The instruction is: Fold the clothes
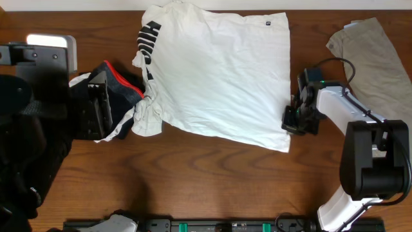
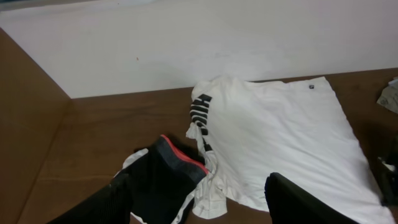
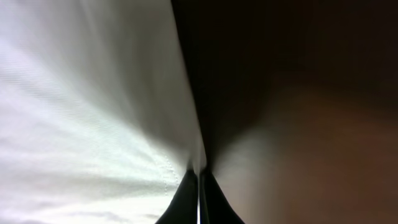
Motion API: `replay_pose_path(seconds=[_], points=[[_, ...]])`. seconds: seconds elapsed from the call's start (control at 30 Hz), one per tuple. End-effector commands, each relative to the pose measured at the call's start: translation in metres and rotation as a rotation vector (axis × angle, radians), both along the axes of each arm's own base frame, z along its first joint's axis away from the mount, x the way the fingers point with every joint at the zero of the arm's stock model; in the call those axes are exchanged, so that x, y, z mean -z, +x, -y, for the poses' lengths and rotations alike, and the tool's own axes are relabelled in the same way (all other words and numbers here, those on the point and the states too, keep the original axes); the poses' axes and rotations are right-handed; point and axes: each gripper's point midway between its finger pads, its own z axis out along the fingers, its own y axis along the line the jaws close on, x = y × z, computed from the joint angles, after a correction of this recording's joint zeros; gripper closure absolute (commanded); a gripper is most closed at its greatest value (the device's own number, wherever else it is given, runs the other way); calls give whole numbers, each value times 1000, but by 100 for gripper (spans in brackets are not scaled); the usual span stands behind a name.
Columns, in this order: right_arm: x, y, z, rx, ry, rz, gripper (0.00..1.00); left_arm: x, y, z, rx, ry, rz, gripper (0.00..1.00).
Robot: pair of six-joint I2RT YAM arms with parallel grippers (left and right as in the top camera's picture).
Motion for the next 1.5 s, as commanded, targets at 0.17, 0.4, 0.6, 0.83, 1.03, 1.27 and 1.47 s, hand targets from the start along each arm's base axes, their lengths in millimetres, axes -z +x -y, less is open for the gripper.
replay_pose_path(seconds=[0.17, 0.4, 0.6, 0.83, 1.03, 1.27, 1.47], points=[[-11, -25, 131, 246, -395, -138, 99, 12, -7, -6, -22, 17, -55, 30], [-23, -28, 167, 387, -355, -135, 93, 16, -5, -5, -32, 3, -72, 30], [-46, -1, 158, 367, -182, -15, 75, 22, -4, 10, 26, -46, -111, 2], [-131, 40, 133, 278, 55, 327, 44, 49, 6, 17, 29, -29, -217, 4], [-188, 41, 117, 194, 80, 522, 31, 140, 31, 24, -120, -21, -544, 4], [-214, 34, 96, 117, 156, 596, 29, 251, 48, 40, -213, 19, -868, 4], [-211, 28, 93, 123, 166, 568, 30, 339, 54, 44, -230, -56, -1014, 4]])
